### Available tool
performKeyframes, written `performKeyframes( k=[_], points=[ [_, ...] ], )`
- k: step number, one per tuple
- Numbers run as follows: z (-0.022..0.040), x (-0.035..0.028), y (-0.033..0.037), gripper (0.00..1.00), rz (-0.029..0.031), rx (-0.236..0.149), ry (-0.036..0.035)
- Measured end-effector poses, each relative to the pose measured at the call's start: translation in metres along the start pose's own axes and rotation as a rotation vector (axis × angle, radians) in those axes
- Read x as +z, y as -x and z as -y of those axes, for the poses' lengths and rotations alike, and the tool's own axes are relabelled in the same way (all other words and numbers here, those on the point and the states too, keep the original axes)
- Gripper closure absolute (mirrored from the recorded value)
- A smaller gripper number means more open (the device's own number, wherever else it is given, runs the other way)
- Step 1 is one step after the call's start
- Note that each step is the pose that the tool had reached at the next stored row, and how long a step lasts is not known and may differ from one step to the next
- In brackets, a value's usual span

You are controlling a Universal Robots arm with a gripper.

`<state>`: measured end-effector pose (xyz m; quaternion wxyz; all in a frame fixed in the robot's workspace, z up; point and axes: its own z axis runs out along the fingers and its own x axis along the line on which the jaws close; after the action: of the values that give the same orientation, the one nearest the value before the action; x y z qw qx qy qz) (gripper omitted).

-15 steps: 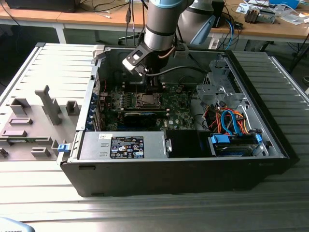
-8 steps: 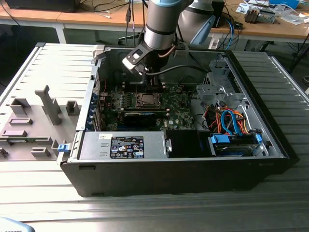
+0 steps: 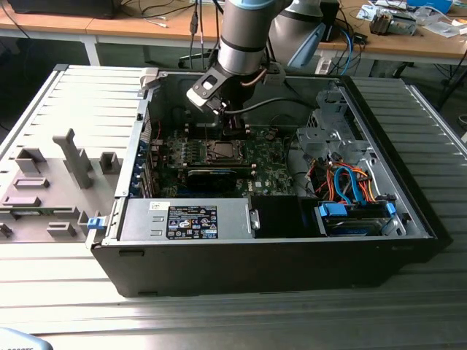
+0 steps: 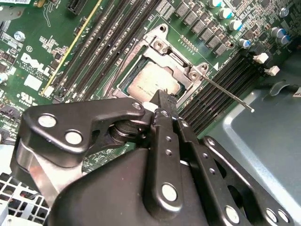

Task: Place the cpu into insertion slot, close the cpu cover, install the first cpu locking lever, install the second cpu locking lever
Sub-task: 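Install the first cpu locking lever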

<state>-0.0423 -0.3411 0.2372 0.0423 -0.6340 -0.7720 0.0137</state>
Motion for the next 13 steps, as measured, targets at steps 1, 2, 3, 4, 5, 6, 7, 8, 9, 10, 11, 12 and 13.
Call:
performKeyframes(
  k=[1, 2, 3, 4, 5, 6, 7, 8, 9, 10, 11, 12, 13],
  points=[
    [0.0, 0.0, 0.0, 0.89, 0.001, -0.014, -0.0006],
    [0.0, 0.0, 0.0, 0.89, 0.0025, -0.033, -0.0016],
    [0.0, 0.0, 0.0, 0.89, 0.004, -0.054, -0.0026],
    [0.0, 0.0, 0.0, 0.89, 0.0046, -0.061, -0.0029],
    [0.0, 0.0, 0.0, 0.89, 0.005, -0.066, -0.0032],
    [0.0, 0.0, 0.0, 0.89, 0.0056, -0.074, -0.0035],
    [0.0, 0.0, 0.0, 0.89, 0.007, -0.092, -0.0044],
    [0.0, 0.0, 0.0, 0.89, 0.0078, -0.104, -0.005],
    [0.0, 0.0, 0.0, 0.89, 0.0085, -0.112, -0.0054],
    [0.0, 0.0, 0.0, 0.89, 0.0089, -0.119, -0.0058],
    [0.0, 0.0, 0.0, 0.89, 0.0093, -0.125, -0.006],
    [0.0, 0.0, 0.0, 0.89, 0.0098, -0.13, -0.0063],
    [0.0, 0.0, 0.0, 0.89, 0.0102, -0.136, -0.0066]
  ],
)
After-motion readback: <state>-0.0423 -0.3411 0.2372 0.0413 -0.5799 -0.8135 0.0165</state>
